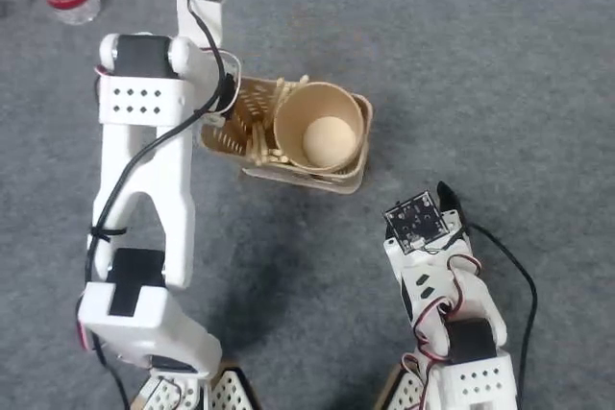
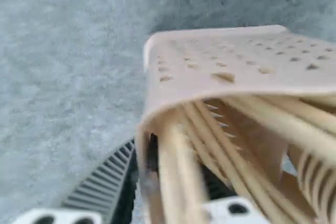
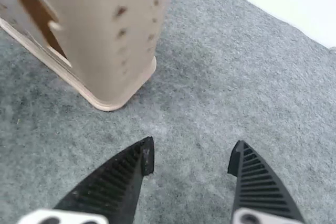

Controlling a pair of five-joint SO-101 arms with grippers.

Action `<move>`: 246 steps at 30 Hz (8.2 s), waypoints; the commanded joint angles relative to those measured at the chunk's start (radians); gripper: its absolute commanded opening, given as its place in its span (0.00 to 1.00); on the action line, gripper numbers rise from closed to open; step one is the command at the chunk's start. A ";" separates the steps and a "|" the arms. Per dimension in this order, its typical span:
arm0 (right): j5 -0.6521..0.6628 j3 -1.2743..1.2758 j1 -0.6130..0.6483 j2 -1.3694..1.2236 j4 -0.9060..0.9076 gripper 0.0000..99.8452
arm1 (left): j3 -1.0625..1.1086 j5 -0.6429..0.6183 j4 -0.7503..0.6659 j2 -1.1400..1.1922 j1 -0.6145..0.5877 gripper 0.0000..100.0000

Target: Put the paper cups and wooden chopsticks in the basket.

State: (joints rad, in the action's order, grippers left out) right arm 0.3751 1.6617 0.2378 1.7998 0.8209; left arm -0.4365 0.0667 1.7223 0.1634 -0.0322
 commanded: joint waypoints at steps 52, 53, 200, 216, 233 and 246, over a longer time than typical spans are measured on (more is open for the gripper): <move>0.015 0.018 0.002 0.008 0.007 0.23 | 0.142 0.104 0.035 -0.064 0.152 0.01; 0.015 0.018 0.002 0.008 0.007 0.23 | 0.122 0.104 0.035 -0.064 0.150 0.01; -0.290 0.021 -0.254 0.010 0.489 0.01 | 2.120 -0.199 -0.460 -1.981 -0.132 0.01; -0.292 0.021 -0.262 0.012 0.490 0.01 | 2.120 -0.199 -0.459 -1.981 -0.129 0.01; -0.292 0.021 -0.262 0.012 0.490 0.01 | 2.120 -0.199 -0.459 -1.981 -0.129 0.01; -0.292 0.021 -0.262 0.012 0.490 0.01 | 2.120 -0.199 -0.459 -1.982 -0.129 0.01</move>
State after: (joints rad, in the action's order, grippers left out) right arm 0.0713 1.6648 -0.0138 1.8029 1.3073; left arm 1.6870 -0.1266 1.2574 -1.8021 -0.1657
